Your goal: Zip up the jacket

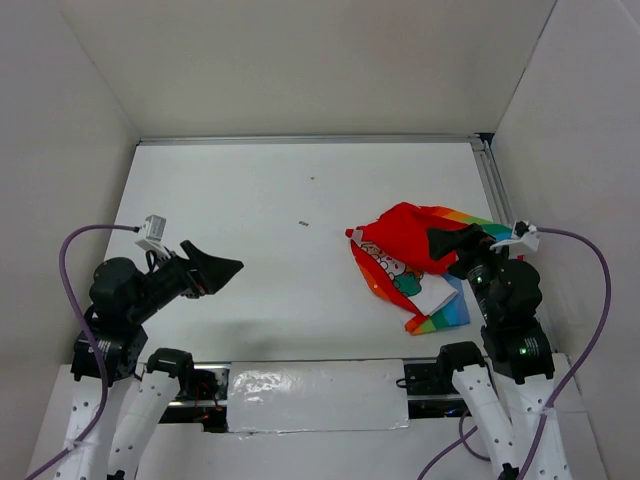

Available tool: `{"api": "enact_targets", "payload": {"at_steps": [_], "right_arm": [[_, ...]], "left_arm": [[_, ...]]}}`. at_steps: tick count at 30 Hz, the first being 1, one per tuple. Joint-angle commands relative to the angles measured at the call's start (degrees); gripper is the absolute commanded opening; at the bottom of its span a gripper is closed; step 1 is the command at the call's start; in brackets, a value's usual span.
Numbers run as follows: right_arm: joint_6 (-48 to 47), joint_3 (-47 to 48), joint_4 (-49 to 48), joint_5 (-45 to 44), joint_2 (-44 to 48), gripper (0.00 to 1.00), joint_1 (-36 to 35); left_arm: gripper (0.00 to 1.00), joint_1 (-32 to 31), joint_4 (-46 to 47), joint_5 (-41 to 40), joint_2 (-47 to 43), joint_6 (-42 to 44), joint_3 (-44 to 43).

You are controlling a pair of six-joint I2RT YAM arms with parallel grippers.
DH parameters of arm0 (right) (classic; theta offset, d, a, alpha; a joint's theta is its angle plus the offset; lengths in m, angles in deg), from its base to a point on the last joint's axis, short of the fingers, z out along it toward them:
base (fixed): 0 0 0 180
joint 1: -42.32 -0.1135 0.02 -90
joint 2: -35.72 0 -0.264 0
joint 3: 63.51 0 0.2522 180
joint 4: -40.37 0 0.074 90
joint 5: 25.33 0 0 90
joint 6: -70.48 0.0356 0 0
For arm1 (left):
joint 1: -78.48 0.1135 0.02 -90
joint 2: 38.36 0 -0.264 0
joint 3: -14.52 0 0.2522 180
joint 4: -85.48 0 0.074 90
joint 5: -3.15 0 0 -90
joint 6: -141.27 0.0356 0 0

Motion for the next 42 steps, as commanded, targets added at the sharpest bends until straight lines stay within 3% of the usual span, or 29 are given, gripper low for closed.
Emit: {"api": "enact_targets", "payload": {"at_steps": [1, 11, 20, 23, 28, 35, 42], "right_arm": [[-0.6, 1.1, 1.1, 1.1, -0.4, 1.0, 0.3], [0.0, 0.2, 4.5, -4.0, -5.5, 1.0, 0.3], [-2.2, -0.9, 0.0, -4.7, -21.9, 1.0, 0.0], [-1.8, -0.6, -2.0, -4.6, -27.6, 1.0, -1.5], [1.7, 0.9, 1.3, -14.6, -32.9, 1.0, -3.0], [9.3, -0.4, 7.2, -26.5, -31.8, 1.0, -0.7], [5.8, -2.7, 2.0, -21.9, -39.9, 1.0, 3.2]], "left_arm": [[0.99, -0.3, 0.9, 0.2, -1.0, 1.1, -0.3], [0.99, -0.3, 0.3, 1.1, -0.2, 1.3, -0.6], [0.99, -0.3, 5.4, 11.1, 5.5, 3.5, 2.1], [0.99, -0.3, 4.3, 10.1, 7.8, 3.5, 1.2], [0.99, -0.3, 4.3, 9.0, 7.5, 3.6, 1.4], [0.99, -0.3, 5.3, 7.9, 4.7, 2.9, 2.6], [0.99, -0.3, 5.2, 6.9, 4.9, 2.8, 2.9]]}}
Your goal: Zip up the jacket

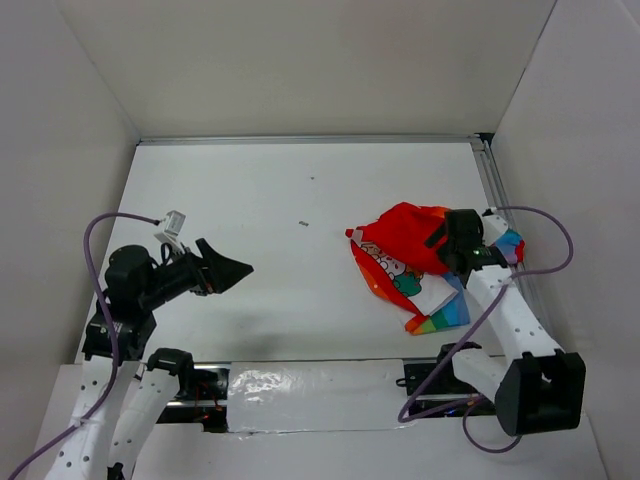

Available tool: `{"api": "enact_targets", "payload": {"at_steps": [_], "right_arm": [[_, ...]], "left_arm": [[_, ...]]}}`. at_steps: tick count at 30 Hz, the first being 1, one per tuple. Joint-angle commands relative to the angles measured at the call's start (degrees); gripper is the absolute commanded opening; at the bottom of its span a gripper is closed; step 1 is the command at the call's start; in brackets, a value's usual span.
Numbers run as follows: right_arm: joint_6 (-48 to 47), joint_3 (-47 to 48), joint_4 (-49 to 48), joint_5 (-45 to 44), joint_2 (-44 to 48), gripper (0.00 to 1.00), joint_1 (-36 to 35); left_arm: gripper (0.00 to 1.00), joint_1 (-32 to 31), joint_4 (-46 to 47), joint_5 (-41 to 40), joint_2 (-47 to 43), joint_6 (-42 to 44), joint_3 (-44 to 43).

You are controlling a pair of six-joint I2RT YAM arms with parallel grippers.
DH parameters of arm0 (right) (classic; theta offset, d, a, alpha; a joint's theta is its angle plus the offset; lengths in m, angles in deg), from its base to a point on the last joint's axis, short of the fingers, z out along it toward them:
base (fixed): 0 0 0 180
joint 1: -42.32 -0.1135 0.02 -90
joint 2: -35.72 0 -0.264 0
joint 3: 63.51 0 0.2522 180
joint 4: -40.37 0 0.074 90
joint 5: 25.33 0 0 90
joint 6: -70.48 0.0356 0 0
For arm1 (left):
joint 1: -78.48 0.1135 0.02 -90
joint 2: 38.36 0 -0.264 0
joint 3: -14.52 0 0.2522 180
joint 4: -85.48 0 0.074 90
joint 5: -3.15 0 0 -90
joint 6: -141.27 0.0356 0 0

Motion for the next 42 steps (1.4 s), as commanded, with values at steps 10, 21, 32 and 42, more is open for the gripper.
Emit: {"api": "enact_targets", "payload": {"at_steps": [10, 21, 32, 42], "right_arm": [[-4.8, 0.5, -11.6, 9.6, -13.4, 0.46, 0.9], [-17.6, 35.6, -5.8, 21.8, -15.3, 0.0, -22.9], [-22.9, 77.7, 1.6, 22.8, -25.4, 0.0, -41.4], [-21.3, 55.7, -0.9, 27.0, -9.5, 0.0, -26.5]], "left_arm": [[0.99, -0.2, 1.1, -0.3, 1.8, -0.2, -0.1], [0.99, -0.3, 1.1, 0.4, -0.8, -1.2, 0.8], [0.99, -0.2, -4.8, -4.5, -1.7, -2.3, -2.7], [0.99, -0.1, -3.5, -4.6, -1.1, -3.1, -1.8]]}}
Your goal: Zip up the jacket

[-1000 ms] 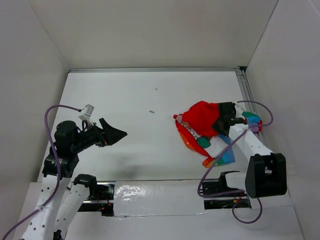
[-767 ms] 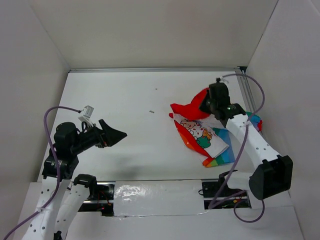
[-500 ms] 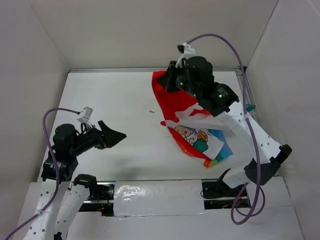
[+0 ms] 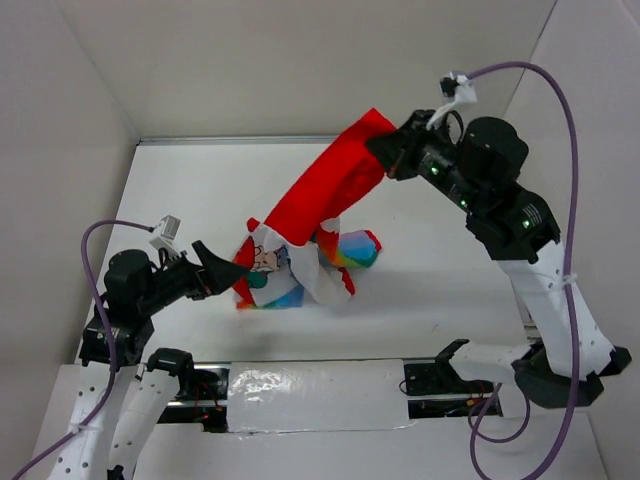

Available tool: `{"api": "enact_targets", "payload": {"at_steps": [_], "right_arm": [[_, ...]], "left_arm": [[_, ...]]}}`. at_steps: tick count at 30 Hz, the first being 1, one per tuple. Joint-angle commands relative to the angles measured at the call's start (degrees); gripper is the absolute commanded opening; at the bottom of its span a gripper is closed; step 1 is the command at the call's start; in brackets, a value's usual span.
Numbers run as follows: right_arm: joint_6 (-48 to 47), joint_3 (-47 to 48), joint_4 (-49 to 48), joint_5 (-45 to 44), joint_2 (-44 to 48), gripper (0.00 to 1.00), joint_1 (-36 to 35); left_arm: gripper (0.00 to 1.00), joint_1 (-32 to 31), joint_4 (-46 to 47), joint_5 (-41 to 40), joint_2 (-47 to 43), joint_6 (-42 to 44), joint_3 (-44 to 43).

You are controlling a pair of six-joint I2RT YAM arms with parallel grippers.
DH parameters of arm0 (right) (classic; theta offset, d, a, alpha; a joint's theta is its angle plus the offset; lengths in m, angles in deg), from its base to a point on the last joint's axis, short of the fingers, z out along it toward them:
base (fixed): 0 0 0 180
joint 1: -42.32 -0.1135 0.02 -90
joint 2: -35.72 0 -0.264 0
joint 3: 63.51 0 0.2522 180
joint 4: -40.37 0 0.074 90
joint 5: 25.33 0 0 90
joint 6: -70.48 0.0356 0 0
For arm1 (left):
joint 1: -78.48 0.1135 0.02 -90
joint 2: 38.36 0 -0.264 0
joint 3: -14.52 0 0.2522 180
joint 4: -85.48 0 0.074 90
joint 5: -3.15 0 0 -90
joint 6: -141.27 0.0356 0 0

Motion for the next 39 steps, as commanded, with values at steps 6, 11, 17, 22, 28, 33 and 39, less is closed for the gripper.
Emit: {"api": "enact_targets", "payload": {"at_steps": [6, 11, 17, 22, 28, 33, 39], "right_arm": [[-2.6, -39.3, -2.8, -6.5, 15.2, 0.06, 21.1], [6.9, -45.8, 6.4, -19.4, 14.3, 0.93, 30.3], [9.0, -48.2, 7.4, -10.1, 14.2, 1.0, 29.0], [13.5, -56.9, 1.9, 3.0, 19.1, 1.0, 20.3], [22.8, -68.7, -6.2, 9.8, 20.1, 1.0, 10.5], [26.1, -70.1, -11.4, 4.7, 15.4, 0.99, 9.3], [28.7, -64.9, -12.2, -6.9, 4.1, 0.58, 14.0]], "left_arm": [[0.99, -0.2, 2.5, -0.6, 4.5, -1.0, -0.9], [0.99, -0.3, 4.2, -1.1, 11.2, -1.0, -1.8], [0.99, -0.2, 4.5, -4.6, 23.4, 0.3, -4.9], [0.99, -0.2, 8.6, -7.3, 37.3, 3.1, -9.7], [0.99, -3.3, 13.9, -3.6, 53.6, 6.6, -13.3], [0.99, -8.9, 15.2, -6.1, 61.0, 5.3, -10.7], [0.83, -17.0, 17.4, -5.1, 65.1, 2.7, -5.3]]}}
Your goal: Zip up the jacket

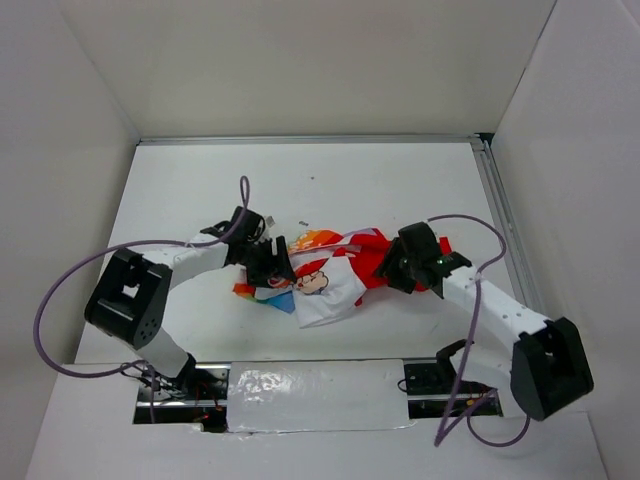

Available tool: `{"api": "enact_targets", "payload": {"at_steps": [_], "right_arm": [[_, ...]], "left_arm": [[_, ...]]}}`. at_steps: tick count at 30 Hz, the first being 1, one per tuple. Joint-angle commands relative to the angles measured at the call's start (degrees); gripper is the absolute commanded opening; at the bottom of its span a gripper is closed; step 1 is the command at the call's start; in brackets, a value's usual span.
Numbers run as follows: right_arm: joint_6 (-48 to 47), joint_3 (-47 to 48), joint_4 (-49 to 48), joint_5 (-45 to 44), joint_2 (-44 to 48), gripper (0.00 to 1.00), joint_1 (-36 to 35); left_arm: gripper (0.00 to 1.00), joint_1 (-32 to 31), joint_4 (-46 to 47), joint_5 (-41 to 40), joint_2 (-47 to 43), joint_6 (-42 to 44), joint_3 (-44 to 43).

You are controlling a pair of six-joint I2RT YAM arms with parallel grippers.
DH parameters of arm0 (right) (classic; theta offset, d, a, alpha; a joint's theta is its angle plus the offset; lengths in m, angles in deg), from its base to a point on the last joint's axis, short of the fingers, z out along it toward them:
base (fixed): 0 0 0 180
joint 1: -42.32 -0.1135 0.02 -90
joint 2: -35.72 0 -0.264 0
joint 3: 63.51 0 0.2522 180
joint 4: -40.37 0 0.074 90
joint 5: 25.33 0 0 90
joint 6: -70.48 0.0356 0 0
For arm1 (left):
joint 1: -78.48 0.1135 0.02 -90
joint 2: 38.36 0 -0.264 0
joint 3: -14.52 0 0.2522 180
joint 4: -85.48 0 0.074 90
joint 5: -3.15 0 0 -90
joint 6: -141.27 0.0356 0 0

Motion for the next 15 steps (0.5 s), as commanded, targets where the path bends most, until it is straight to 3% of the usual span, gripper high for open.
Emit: {"api": "enact_targets", "payload": {"at_steps": [1, 3, 5, 11, 13, 15], "right_arm": [[2.2, 5.9, -4.2, -9.1, -6.7, 0.58, 3.3], [-0.9, 8.1, -5.6, -8.7, -10.1, 0.54, 5.6], [-6.5, 12.6, -6.3, -8.2, -15.0, 0.41, 6.6], [-23.6, 24.2, -12.7, 1.3, -26.3, 0.38, 6.0], [-29.3, 28.0, -14.1, 6.6, -28.9, 0.4, 4.5], [-31.8, 31.8, -13.6, 8.0, -30.4, 0.41, 2.9]], "left_arm": [[0.8, -5.7, 1.7, 0.8, 1.4, -2.0, 3.1], [0.74, -8.6, 0.3, -0.3, 1.6, -3.1, 3.9], [0.69, -13.5, -0.3, -0.1, 1.2, -4.6, 5.5], [0.68, -27.0, 4.1, 8.1, -2.5, -12.0, 8.7], [0.75, -32.3, 4.6, 8.1, -4.9, -14.5, 7.5], [0.89, -37.0, 0.7, 3.5, -6.7, -16.5, 3.4]]}}
